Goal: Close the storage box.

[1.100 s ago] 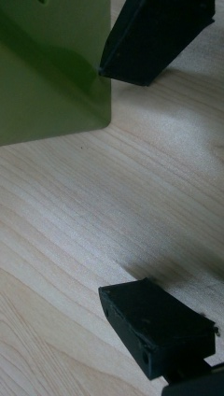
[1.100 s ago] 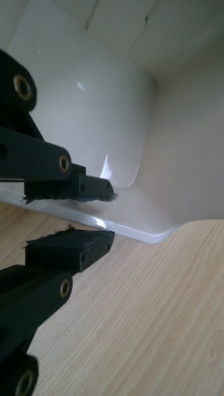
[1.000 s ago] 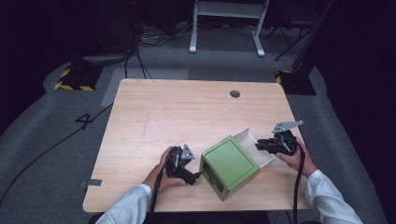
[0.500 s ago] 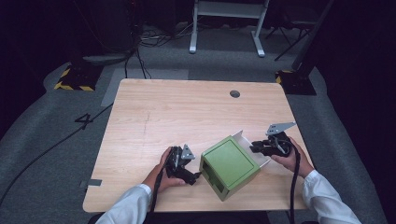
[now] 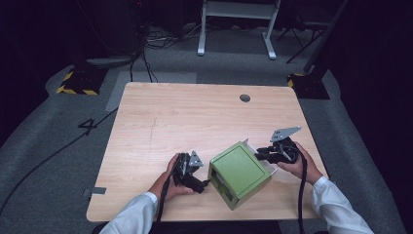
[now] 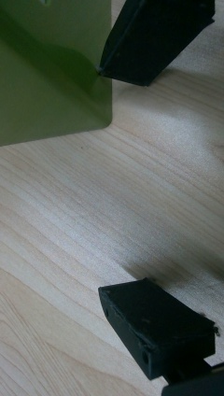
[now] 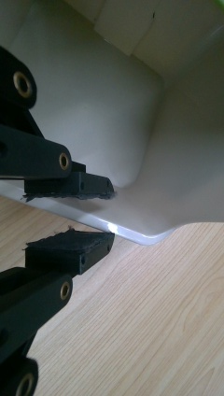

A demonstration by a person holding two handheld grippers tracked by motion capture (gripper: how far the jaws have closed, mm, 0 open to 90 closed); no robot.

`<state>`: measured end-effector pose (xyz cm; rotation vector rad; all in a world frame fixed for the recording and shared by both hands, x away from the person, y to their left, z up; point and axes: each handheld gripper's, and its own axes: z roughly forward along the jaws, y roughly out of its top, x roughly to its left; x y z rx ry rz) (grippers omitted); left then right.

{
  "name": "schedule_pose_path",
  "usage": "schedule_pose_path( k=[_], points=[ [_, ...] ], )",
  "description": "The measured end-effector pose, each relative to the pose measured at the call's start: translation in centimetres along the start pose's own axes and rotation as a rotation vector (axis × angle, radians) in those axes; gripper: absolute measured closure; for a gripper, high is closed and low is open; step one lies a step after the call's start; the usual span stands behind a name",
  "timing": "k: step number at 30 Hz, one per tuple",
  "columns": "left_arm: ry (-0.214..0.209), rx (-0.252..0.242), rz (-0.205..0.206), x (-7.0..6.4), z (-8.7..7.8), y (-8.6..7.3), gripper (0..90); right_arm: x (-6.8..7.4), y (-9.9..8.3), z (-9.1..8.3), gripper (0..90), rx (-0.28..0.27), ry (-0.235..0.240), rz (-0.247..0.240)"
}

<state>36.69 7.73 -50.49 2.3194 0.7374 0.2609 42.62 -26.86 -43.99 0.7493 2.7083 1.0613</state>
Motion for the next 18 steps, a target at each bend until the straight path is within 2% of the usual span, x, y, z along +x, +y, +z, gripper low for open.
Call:
schedule_pose_path(
  k=[5, 9, 18],
  points=[
    [0.000, -0.001, 0.000, 0.0, 0.0, 0.0, 0.5, 0.5, 0.6, 0.1, 72.2, 0.004, 0.020, -0.025],
    [0.000, -0.001, 0.000, 0.0, 0.0, 0.0, 0.5, 1.2, 1.4, 0.4, 71.5, 0.030, 0.063, -0.069],
    [0.000, -0.001, 0.000, 0.0, 0.0, 0.0, 0.5, 1.2, 1.5, 0.4, 68.6, 0.041, 0.068, -0.080]
  ],
)
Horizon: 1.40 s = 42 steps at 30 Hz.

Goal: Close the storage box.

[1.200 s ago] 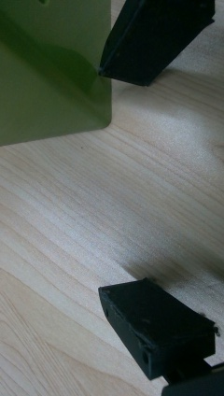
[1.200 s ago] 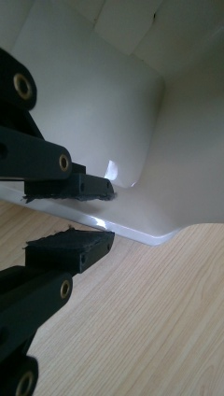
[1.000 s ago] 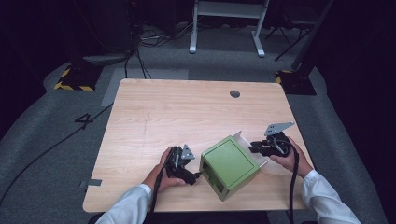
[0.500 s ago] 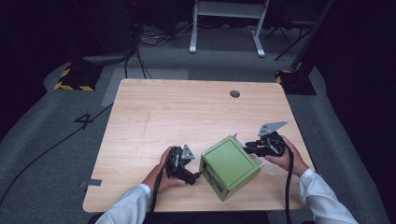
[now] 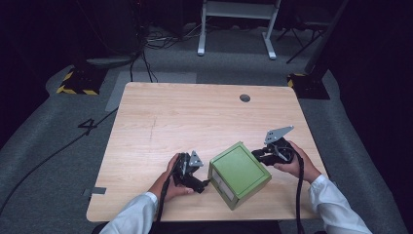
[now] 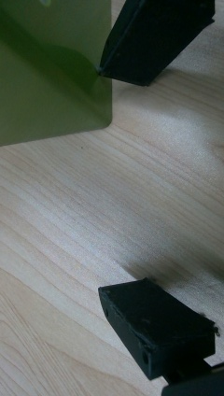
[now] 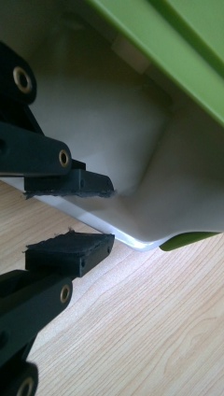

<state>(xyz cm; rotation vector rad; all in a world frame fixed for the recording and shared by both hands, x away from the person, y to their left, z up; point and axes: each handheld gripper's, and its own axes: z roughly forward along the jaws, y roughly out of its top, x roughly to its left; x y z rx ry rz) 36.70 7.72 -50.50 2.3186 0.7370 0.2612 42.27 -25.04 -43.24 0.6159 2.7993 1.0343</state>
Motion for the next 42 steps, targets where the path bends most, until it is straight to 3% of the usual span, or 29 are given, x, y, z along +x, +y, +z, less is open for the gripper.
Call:
schedule_pose_path(
  k=[5, 11, 16, 27, 33, 42],
  points=[
    [-0.003, 0.003, 0.001, 0.1, -0.2, -0.2, 0.5, -0.1, 0.0, -0.1, 65.8, -0.002, -0.011, 0.000],
    [-0.007, 0.001, 0.006, 0.9, -1.2, -1.4, 0.5, -0.5, -0.1, -1.0, 59.7, -0.047, -0.035, 0.005],
    [-0.022, 0.002, 0.025, 2.0, -2.3, -2.6, 0.6, -0.5, -0.1, -1.9, 50.1, -0.077, -0.095, 0.000],
    [0.010, 0.001, -0.013, 3.2, -4.2, -4.7, 0.7, -0.3, -0.2, -3.4, 28.0, -0.060, -0.298, -0.050],
    [0.029, 0.001, -0.033, 3.7, -5.3, -5.9, 0.8, -0.2, -1.1, -3.9, 22.8, -0.063, -0.339, -0.023],
    [0.072, -0.001, -0.084, 4.5, -6.7, -7.5, 1.1, -0.4, -3.1, -5.4, 21.8, -0.084, -0.381, 0.018]
  ],
)
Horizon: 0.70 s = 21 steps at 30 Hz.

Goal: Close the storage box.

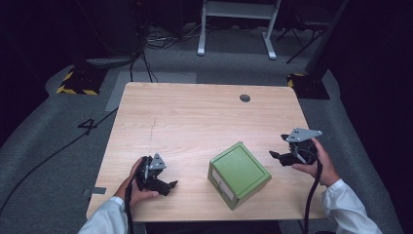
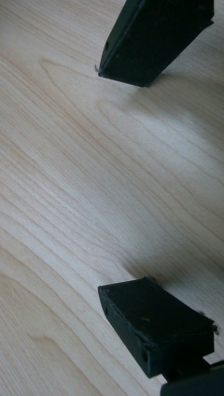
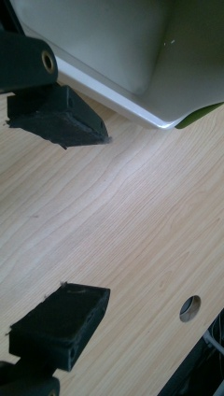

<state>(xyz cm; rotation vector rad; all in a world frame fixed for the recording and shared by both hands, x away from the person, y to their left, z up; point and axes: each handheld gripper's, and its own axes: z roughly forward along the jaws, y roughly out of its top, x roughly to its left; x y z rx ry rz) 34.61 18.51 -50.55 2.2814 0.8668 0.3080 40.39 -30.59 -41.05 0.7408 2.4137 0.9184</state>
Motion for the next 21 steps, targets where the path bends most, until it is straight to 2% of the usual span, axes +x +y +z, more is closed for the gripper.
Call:
schedule_pose_path(
  k=[6, 12, 18, 21],
  points=[
    [0.020, -0.003, -0.024, 0.3, -0.5, -0.6, 1.1, -0.4, -1.8, -1.0, 21.6, 0.008, -0.019, 0.025],
    [0.034, -0.005, -0.044, 0.4, -0.8, -0.9, 1.1, -0.8, -3.9, -1.1, 21.2, 0.032, -0.031, 0.051],
    [0.034, -0.005, -0.045, 0.4, -0.8, -0.9, 1.0, -1.0, -6.3, -1.1, 20.8, 0.064, -0.044, 0.084],
    [0.035, -0.005, -0.045, 0.4, -0.8, -0.9, 1.1, -1.2, -7.9, -1.1, 20.6, 0.076, -0.043, 0.118]
  ],
)
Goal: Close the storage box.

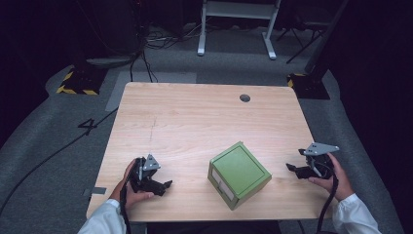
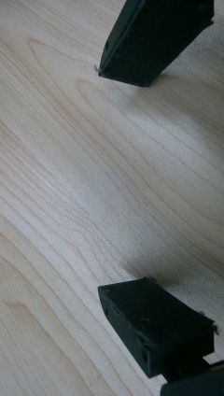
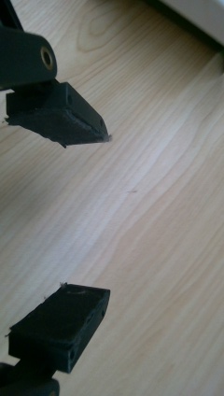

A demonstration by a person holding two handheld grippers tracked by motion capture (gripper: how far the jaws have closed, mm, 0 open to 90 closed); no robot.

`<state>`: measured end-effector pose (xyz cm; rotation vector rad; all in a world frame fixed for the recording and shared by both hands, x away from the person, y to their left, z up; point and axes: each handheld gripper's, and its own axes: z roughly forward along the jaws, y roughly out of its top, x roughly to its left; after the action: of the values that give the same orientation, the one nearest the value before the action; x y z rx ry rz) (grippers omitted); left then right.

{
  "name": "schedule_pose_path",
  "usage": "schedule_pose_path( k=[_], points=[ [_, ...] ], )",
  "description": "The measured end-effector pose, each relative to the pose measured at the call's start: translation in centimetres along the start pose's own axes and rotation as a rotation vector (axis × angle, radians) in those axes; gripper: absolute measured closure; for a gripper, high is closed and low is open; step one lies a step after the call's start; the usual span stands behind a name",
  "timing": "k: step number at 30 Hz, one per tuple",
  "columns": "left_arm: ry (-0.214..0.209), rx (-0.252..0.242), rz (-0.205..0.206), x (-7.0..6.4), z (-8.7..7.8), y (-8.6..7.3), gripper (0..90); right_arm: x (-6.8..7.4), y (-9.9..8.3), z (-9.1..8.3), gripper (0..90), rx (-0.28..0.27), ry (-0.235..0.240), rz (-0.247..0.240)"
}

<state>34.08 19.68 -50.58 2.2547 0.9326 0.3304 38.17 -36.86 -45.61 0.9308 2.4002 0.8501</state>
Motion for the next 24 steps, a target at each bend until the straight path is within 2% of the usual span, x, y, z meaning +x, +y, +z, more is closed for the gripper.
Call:
schedule_pose_path(
  k=[3, 11, 16, 21, 24],
  points=[
    [0.000, -0.001, -0.001, 0.0, 0.0, 0.0, 1.1, -0.3, -1.2, 0.2, 20.3, 0.014, -0.013, 0.019],
    [0.005, 0.000, -0.003, 0.0, 0.0, 0.0, 1.0, -0.6, -4.3, 0.7, 18.9, 0.027, 0.001, 0.090],
    [0.005, 0.000, -0.004, 0.0, 0.0, 0.0, 1.0, -0.7, -6.2, 0.6, 17.6, -0.043, 0.028, 0.188],
    [0.005, 0.000, -0.004, 0.0, 0.0, 0.0, 1.0, -0.5, -6.6, 0.5, 15.3, -0.065, -0.008, 0.224],
    [0.005, 0.001, -0.005, 0.0, 0.0, 0.0, 1.0, -0.5, -6.6, 0.6, 15.0, -0.065, -0.006, 0.228]
  ],
)
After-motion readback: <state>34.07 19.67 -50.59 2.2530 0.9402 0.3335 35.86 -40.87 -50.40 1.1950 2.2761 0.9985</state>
